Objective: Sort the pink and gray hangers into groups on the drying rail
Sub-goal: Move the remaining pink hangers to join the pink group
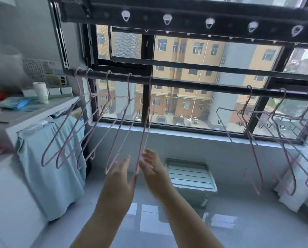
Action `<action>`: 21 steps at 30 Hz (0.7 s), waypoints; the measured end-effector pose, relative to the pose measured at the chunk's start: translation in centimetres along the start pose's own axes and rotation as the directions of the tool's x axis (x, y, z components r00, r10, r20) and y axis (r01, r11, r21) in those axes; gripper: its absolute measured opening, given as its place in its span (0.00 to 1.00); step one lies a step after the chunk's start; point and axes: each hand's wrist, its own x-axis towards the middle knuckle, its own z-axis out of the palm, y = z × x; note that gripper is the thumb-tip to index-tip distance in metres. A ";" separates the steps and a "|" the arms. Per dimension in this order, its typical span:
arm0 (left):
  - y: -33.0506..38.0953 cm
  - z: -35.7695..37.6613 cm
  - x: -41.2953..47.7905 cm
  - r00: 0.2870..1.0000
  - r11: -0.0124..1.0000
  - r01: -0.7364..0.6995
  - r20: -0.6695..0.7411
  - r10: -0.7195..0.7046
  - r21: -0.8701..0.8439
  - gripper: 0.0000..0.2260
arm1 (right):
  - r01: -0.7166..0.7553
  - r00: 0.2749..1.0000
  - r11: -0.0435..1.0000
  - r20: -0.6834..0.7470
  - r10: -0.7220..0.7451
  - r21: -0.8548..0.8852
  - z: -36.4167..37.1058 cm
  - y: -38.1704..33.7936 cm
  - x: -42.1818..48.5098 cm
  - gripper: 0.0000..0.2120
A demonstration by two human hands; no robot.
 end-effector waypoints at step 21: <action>5.0 6.7 -0.1 0.975 0.919 -0.155 0.096 0.202 -0.363 0.06 | 0.015 0.968 0.912 -0.236 0.090 0.410 -7.4 -0.4 -2.3 0.10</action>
